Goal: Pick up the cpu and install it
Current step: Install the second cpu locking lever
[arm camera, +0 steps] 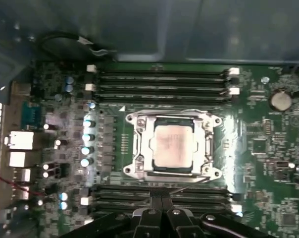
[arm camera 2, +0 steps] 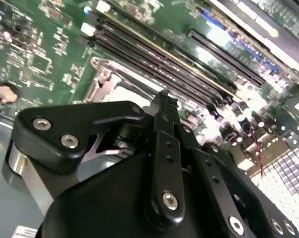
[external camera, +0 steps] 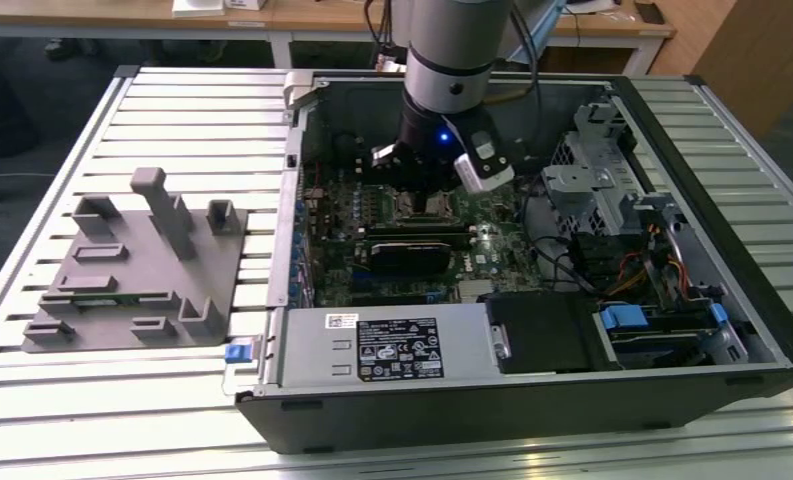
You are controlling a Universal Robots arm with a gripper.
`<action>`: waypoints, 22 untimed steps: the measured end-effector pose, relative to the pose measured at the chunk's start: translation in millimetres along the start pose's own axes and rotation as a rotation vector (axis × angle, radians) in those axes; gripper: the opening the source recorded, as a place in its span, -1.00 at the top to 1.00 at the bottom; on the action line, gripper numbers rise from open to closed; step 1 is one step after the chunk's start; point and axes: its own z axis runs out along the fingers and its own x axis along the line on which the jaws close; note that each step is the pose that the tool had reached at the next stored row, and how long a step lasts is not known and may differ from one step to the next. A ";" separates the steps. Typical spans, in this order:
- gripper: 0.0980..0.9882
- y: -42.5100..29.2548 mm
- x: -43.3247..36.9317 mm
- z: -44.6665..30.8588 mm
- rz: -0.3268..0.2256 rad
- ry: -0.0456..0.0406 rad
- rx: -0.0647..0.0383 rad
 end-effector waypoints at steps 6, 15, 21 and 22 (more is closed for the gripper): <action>0.98 -0.7 4.8 6.8 0.001 0.0006 0.000; 0.98 -2.9 11.0 24.6 0.005 0.0011 0.000; 0.98 -3.6 11.8 30.6 0.009 0.0008 -0.003; 0.98 -3.7 11.9 30.7 0.009 0.0008 -0.006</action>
